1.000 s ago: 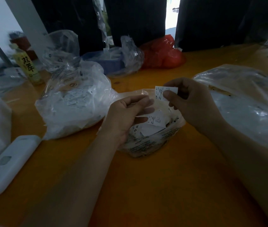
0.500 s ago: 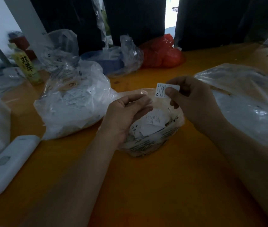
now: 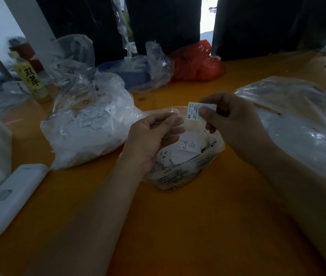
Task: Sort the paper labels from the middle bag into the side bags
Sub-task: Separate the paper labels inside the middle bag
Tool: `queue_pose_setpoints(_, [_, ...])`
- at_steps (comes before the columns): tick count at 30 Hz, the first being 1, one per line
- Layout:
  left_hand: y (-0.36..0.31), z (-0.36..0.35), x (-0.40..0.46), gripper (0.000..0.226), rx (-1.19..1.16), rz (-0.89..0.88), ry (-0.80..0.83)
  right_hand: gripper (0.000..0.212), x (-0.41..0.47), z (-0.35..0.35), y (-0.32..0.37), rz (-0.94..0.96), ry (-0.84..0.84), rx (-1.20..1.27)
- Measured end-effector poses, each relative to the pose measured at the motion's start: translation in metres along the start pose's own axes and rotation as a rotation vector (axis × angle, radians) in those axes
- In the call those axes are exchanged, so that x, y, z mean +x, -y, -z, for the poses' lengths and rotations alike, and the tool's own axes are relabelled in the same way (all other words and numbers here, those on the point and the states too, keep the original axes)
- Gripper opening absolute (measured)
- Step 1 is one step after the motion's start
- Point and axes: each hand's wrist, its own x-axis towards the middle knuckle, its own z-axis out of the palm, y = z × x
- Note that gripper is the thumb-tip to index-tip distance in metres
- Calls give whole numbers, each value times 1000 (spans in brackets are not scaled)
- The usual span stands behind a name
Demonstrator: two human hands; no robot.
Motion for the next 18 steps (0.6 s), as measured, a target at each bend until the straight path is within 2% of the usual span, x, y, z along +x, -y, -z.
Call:
queue_pose_setpoints(3, [0,0,0,14,-16,0,0,14,-1,-3,-2,2,-8,-73])
queue_pose_setpoints(6, [-1,0,0,14,-21,4,-5,23,0,-1,0,5,-122,-83])
queue_pose_setpoints(8, [-2,1,0,16,12,3,-4,19,1,3,1,42,-156,-171])
queue_pose_setpoints(10, [-2,1,0,21,61,-5,7,17,1,3,0,70,-66,-330])
queue_pose_setpoints(12, [-2,0,-1,28,103,-15,26,17,-1,-2,1,73,95,-413])
queue_pose_setpoints(14, [-1,-1,-2,29,132,-21,25,29,-4,-9,1,109,192,-443])
queue_pose_setpoints(18, [0,-1,0,14,122,7,-22,21,-3,-6,-2,107,72,-433])
